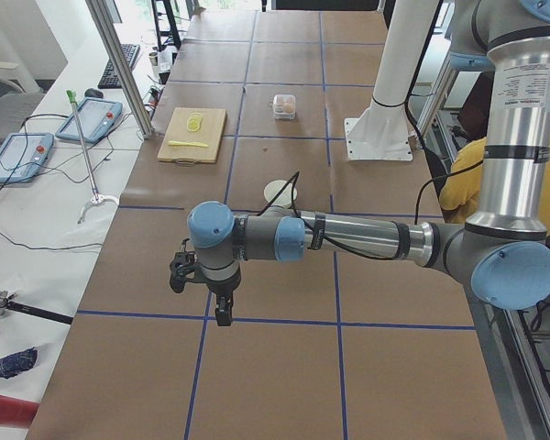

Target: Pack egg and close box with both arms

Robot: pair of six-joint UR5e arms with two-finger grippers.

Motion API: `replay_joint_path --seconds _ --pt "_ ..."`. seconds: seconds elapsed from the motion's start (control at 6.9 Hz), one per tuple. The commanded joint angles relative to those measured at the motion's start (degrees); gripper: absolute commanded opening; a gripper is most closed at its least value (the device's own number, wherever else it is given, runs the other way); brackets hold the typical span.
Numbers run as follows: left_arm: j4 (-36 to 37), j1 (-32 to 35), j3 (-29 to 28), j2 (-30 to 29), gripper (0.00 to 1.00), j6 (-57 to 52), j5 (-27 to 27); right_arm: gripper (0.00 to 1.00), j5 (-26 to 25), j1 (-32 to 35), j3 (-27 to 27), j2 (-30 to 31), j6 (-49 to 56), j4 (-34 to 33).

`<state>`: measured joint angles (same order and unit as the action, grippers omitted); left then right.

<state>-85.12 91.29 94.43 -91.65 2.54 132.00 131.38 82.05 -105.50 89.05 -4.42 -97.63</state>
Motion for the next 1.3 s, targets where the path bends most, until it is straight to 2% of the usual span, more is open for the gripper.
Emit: replay_joint_path --seconds 0.0,0.29,0.72,1.16 --pt "-0.6 -0.1 0.0 -0.4 1.0 0.0 0.1 1.0 0.3 1.9 -0.1 6.1 2.6 0.9" --pt "-0.7 -0.2 -0.1 -0.8 1.0 0.1 1.9 1.0 0.2 3.5 0.0 10.4 3.3 3.5" --pt "-0.8 -0.2 1.1 -0.6 1.0 0.0 2.9 1.0 0.3 3.6 0.1 10.8 3.1 3.4" --pt "-3.9 -0.4 0.7 -0.1 1.0 0.0 3.4 1.0 0.0 3.6 0.0 10.8 3.1 3.4"
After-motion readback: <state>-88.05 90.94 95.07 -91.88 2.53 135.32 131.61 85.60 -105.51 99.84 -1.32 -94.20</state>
